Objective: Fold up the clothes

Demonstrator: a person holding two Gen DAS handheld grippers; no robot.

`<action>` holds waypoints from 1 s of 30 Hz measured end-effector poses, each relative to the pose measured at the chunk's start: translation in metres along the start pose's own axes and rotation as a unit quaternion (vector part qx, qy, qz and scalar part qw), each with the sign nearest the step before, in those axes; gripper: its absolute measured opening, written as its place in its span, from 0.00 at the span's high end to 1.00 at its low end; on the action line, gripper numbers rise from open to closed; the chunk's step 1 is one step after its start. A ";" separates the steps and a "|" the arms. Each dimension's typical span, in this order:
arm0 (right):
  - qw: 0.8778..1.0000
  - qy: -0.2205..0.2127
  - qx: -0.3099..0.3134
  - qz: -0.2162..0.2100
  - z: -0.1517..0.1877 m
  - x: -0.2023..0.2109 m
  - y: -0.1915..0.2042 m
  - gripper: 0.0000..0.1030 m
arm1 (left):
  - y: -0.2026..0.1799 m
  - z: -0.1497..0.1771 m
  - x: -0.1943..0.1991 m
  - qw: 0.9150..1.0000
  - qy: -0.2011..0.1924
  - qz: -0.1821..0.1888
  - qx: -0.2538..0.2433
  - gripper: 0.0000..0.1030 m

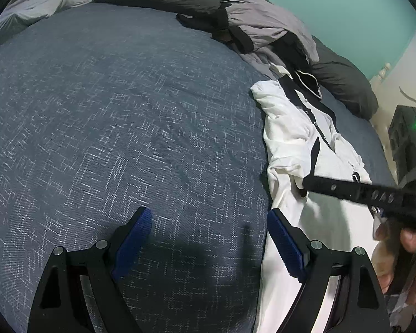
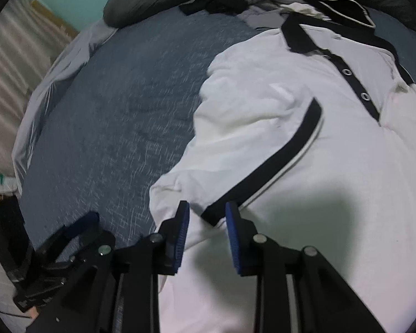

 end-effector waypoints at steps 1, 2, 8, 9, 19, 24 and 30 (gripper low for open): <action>1.000 0.000 0.008 0.007 0.002 -0.002 0.002 0.74 | 0.000 0.000 0.000 1.000 0.000 0.000 0.000 0.14; 1.000 0.000 0.016 0.015 0.004 -0.004 0.004 0.74 | 0.000 0.000 0.001 1.000 0.000 0.000 0.000 0.14; 0.996 -0.005 0.063 0.056 0.009 -0.014 0.012 0.63 | 0.001 0.001 0.001 1.000 0.000 0.001 0.001 0.15; 0.995 -0.007 0.074 0.063 0.010 -0.015 0.014 0.63 | 0.001 0.001 0.001 1.000 0.000 0.001 0.001 0.15; 0.982 -0.027 0.165 0.088 0.008 -0.006 0.022 0.94 | 0.003 0.000 0.001 1.000 0.001 0.001 0.003 0.14; 0.977 -0.027 0.193 0.089 0.002 0.011 0.017 0.95 | 0.003 0.000 0.000 1.000 0.001 0.002 0.003 0.14; 0.974 0.008 0.209 0.081 0.015 0.003 0.009 0.95 | 0.003 0.001 0.000 1.000 0.002 0.001 0.004 0.14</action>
Point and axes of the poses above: each gripper's, at about its wrist camera, not at the fingertips, and x roughly against the way its jaws point, y to its left, z to its underside, the point moved 9 cm from there along -x, roughly the way its jaws point, and after that the axes turned 9 degrees about z, right-handed, at the moved point
